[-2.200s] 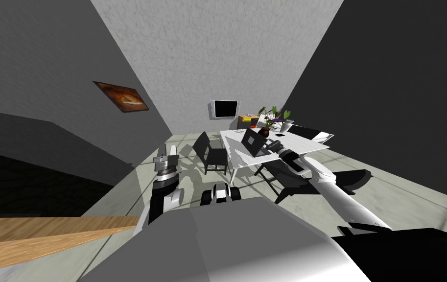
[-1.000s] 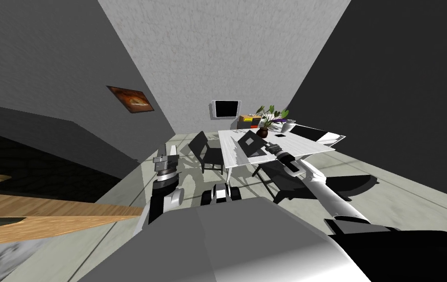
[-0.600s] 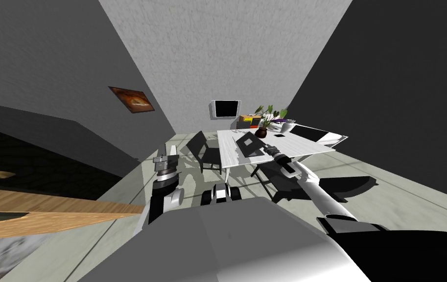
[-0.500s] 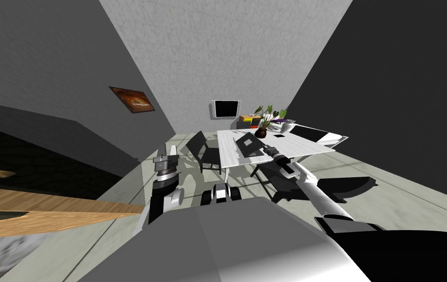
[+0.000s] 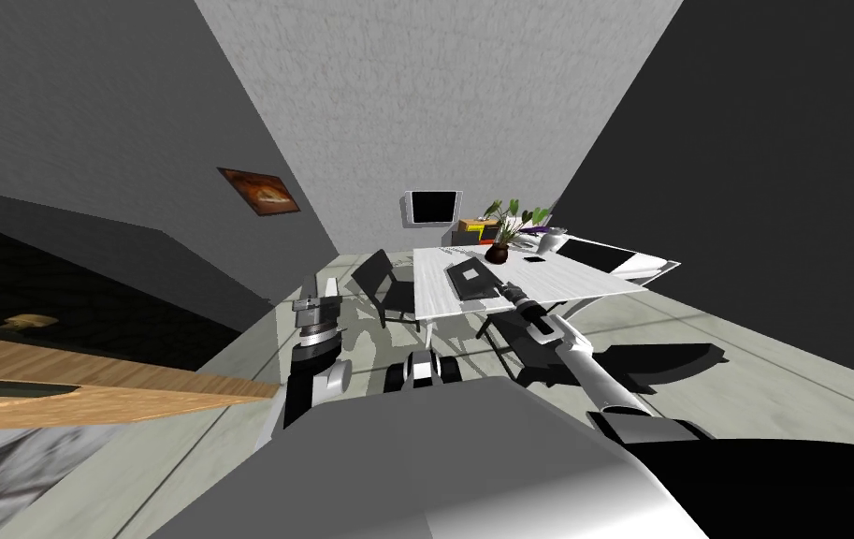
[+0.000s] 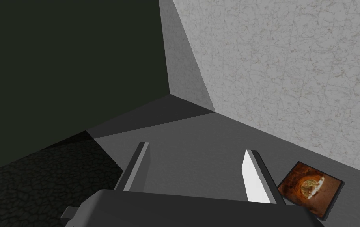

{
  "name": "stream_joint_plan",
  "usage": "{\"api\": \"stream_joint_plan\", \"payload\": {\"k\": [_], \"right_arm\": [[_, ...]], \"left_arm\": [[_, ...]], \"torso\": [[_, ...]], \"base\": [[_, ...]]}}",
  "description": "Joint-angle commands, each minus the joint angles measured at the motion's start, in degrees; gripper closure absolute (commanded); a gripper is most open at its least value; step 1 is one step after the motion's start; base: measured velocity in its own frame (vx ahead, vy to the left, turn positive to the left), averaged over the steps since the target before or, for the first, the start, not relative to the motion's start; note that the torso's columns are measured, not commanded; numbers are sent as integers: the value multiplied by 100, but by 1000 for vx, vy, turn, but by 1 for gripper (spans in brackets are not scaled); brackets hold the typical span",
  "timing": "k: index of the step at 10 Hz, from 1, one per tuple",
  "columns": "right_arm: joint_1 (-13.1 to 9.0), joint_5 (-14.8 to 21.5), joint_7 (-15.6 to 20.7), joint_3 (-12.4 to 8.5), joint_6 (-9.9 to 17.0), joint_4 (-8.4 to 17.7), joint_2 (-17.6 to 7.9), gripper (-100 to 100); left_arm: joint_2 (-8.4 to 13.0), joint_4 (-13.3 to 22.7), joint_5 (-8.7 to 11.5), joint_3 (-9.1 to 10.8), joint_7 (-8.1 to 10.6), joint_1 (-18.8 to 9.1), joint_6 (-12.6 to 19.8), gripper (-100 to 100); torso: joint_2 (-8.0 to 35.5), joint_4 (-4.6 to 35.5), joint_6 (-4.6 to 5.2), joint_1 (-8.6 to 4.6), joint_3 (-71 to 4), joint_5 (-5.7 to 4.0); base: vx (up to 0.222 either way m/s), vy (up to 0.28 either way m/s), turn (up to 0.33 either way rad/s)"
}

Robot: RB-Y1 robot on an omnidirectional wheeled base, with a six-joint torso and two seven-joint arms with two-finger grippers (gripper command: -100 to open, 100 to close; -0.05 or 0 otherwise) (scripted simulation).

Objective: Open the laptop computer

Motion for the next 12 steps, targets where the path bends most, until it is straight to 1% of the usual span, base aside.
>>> {"api": "stream_joint_plan", "payload": {"k": [1, 5, 6, 7, 12], "right_arm": [[-14, -74, -305, 13, 155, -77, -404, -100], [-15, -156, -625, 37, 339, -182, -804, -100], [-17, -148, -579, 35, 311, -164, -764, -100], [-16, -152, -603, 34, 316, -166, -778, 0], [-16, -152, -601, 34, 316, -165, -777, 0]], "left_arm": [[-1, 0, 0, -1, 0, 0, 0, 0], [-1, 0, 0, -1, 0, 0, 0, 0], [-1, 0, 0, -1, 0, 0, 0, 0], [0, 0, 0, 0, 0, 0, 0, 0], [0, 0, 0, 0, 0, 0, 0, 0]], "torso": [[18, 14, 10, 12, 11, 15], [28, 20, 16, -43, 18, 0], [24, 19, 16, -42, 15, 1], [18, 17, 15, -41, 12, 0], [25, 19, 15, -31, 16, 5]], "base": [[-19, 61, 44], [-27, 44, 23], [-12, 11, 2], [0, 0, 0], [0, 0, 0]]}}
